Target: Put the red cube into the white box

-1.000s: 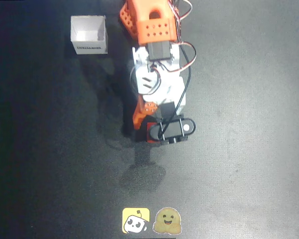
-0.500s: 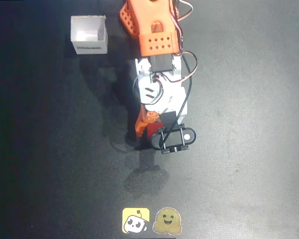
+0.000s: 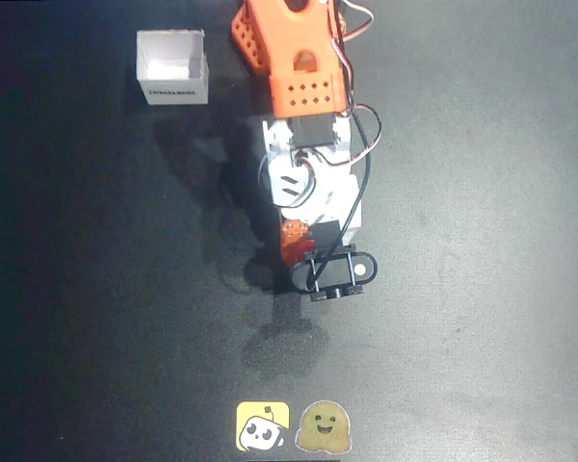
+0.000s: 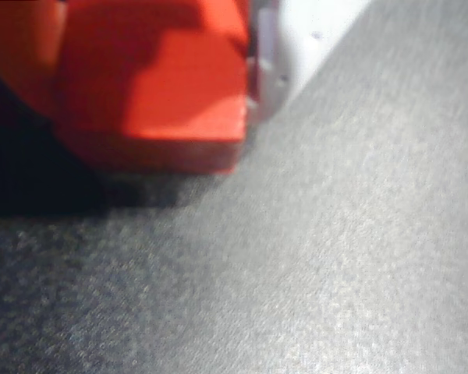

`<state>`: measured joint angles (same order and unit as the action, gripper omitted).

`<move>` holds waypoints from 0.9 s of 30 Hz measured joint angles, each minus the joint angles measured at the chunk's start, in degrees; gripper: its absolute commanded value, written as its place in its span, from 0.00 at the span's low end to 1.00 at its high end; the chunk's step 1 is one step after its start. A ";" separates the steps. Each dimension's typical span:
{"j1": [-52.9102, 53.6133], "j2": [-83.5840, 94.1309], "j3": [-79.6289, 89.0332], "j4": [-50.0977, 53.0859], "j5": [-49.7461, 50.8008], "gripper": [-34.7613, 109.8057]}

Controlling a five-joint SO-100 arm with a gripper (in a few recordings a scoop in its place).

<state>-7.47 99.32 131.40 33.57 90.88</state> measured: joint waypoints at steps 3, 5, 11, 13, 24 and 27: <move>0.53 -0.09 0.00 -0.09 0.00 0.24; 1.05 -0.09 0.00 -0.09 0.00 0.24; 5.63 1.85 0.44 1.85 0.00 0.24; 7.56 4.39 0.53 5.54 0.00 0.24; 21.45 24.70 -10.02 42.28 10.11 0.24; 29.09 30.85 -10.02 49.31 10.46 0.24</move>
<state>21.62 130.17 121.38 82.88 101.34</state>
